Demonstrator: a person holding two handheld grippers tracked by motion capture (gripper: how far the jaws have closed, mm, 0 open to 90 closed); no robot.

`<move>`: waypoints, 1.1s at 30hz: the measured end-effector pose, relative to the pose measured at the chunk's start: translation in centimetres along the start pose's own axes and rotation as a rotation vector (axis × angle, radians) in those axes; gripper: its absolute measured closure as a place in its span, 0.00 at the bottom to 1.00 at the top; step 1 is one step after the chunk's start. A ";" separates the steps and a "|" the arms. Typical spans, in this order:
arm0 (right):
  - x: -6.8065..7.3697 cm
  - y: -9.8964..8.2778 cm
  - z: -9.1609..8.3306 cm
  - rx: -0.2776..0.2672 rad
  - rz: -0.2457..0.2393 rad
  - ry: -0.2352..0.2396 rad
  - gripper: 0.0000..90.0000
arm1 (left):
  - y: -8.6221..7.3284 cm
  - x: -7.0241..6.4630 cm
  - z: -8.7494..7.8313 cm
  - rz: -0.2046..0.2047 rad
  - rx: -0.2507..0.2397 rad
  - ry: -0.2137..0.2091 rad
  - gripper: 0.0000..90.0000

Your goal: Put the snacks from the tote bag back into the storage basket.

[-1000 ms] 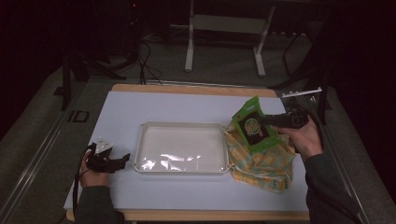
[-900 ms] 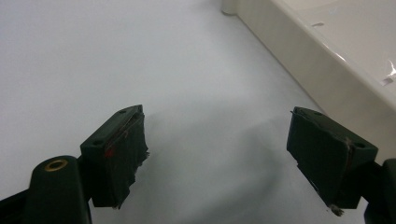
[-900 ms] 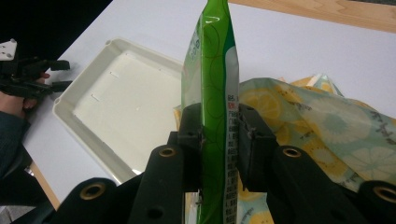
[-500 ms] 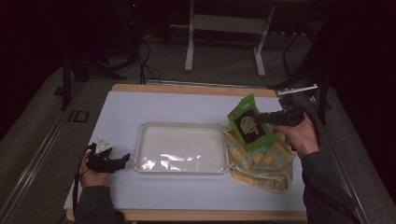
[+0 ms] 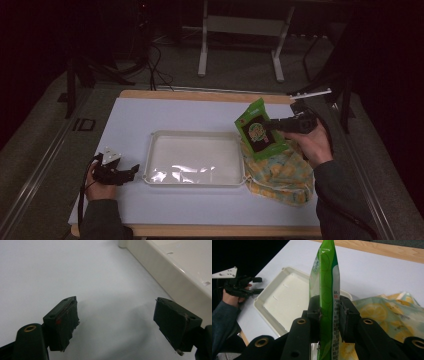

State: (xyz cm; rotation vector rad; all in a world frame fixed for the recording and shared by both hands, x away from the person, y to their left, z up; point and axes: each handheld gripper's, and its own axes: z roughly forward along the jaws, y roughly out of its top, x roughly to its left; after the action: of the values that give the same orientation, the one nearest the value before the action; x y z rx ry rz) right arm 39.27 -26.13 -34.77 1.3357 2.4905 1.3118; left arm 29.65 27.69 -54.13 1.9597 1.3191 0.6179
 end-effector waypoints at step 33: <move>1.2 -0.2 4.0 -0.055 0.066 0.072 0.82 | 0.0 0.0 0.0 -0.002 0.000 -0.002 0.22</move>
State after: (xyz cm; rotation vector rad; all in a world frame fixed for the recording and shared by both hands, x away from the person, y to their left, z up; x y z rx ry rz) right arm 39.87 -22.67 -37.09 1.3949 2.4562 1.4554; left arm 29.64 27.70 -54.12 1.9584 1.3197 0.6144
